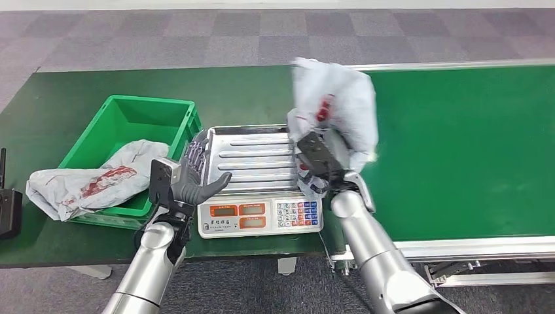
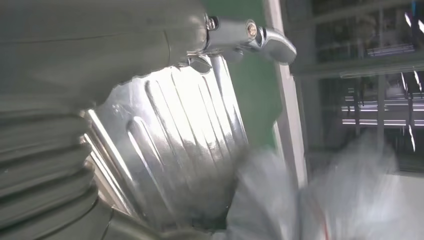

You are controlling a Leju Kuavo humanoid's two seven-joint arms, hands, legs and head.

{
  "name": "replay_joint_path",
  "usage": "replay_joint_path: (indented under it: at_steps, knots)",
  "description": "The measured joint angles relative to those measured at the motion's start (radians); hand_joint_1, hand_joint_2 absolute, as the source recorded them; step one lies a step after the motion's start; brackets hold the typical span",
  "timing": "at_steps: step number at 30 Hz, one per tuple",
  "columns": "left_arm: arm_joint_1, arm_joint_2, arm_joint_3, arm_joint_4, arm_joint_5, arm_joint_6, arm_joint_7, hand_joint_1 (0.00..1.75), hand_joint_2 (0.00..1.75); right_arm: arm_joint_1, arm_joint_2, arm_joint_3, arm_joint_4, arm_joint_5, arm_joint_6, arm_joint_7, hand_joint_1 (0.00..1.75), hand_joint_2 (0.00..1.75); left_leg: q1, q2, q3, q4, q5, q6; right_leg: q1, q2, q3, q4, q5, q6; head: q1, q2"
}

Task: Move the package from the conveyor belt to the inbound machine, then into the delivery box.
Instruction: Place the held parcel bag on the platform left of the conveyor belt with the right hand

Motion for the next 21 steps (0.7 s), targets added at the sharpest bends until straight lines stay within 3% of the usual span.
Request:
replay_joint_path:
  at_steps: [3, 7, 21]
  knots:
    - [-0.002, -0.002, 0.001, -0.003, 0.000, 0.004, 0.002, 0.00, 1.75, -0.016, 0.013, 0.123, -0.012, -0.079, -0.023, 0.010, 1.75, 1.75, 0.001, -0.008, -0.002, 0.000, 0.001, -0.002, 0.002, -0.008, 0.001, 0.002, -0.002, -0.003, 0.000, 0.000]
    - [-0.002, -0.001, 0.007, -0.005, 0.001, 0.005, 0.003, 0.00, 1.75, -0.020, 0.009, 0.208, -0.018, -0.114, -0.026, 0.008, 1.75, 1.75, 0.001, -0.007, -0.002, 0.000, 0.002, -0.003, 0.003, -0.007, 0.000, 0.002, -0.001, -0.004, 0.000, 0.000]
    - [0.001, -0.001, 0.018, -0.020, 0.005, 0.001, 0.015, 0.00, 1.75, -0.034, 0.007, 0.284, -0.021, -0.160, -0.015, 0.024, 1.75, 1.75, 0.001, -0.007, -0.002, 0.000, 0.002, -0.003, 0.003, -0.007, -0.001, 0.003, -0.001, -0.004, 0.000, 0.000]
